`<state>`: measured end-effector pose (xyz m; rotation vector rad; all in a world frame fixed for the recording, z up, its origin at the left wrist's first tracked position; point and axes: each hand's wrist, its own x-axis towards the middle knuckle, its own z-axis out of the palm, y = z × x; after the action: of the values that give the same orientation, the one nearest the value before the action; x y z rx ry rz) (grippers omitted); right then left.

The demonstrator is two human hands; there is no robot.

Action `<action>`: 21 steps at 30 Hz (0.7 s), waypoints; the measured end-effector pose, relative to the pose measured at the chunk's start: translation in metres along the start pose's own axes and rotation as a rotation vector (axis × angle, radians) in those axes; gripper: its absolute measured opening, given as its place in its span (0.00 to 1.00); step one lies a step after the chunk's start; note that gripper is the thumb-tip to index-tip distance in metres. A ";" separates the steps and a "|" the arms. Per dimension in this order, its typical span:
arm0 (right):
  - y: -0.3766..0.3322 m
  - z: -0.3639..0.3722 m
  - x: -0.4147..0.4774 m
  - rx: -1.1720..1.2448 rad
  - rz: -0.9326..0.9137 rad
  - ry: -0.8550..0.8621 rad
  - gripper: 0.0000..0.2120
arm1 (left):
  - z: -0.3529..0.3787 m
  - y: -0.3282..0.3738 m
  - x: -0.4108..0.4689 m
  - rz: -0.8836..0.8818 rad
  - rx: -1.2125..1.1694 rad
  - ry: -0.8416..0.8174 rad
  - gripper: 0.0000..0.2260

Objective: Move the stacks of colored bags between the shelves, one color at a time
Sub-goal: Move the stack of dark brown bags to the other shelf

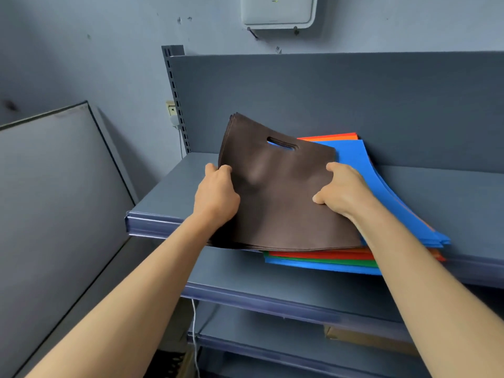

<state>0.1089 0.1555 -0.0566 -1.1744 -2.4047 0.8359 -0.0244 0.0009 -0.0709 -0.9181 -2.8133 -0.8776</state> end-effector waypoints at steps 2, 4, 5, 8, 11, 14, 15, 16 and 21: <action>-0.012 0.002 -0.004 0.024 -0.078 0.018 0.28 | -0.013 -0.005 -0.008 0.000 -0.004 0.090 0.22; -0.028 0.004 -0.008 0.058 -0.146 0.025 0.26 | -0.028 -0.014 -0.018 -0.019 -0.008 0.195 0.25; -0.037 0.006 -0.010 0.074 -0.181 0.029 0.26 | -0.037 -0.020 -0.024 -0.035 -0.013 0.246 0.25; -0.064 0.017 -0.017 0.128 -0.323 0.012 0.27 | -0.063 -0.037 -0.046 -0.091 -0.014 0.395 0.25; -0.090 0.034 -0.031 0.163 -0.508 -0.049 0.29 | -0.088 -0.051 -0.078 -0.183 -0.001 0.532 0.26; -0.114 0.050 -0.056 0.195 -0.665 -0.103 0.29 | -0.109 -0.062 -0.115 -0.286 0.053 0.630 0.26; -0.121 0.056 -0.067 0.207 -0.711 -0.130 0.29 | -0.115 -0.066 -0.128 -0.325 0.074 0.664 0.26; -0.127 0.062 -0.078 0.218 -0.759 -0.158 0.30 | -0.121 -0.069 -0.141 -0.362 0.095 0.697 0.26; -0.156 0.086 -0.139 0.244 -0.935 -0.306 0.32 | -0.147 -0.086 -0.213 -0.501 0.236 0.824 0.26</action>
<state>0.0537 -0.0622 -0.0295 0.2243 -2.5520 0.9510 0.0856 -0.2466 -0.0376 0.1892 -2.3156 -0.7022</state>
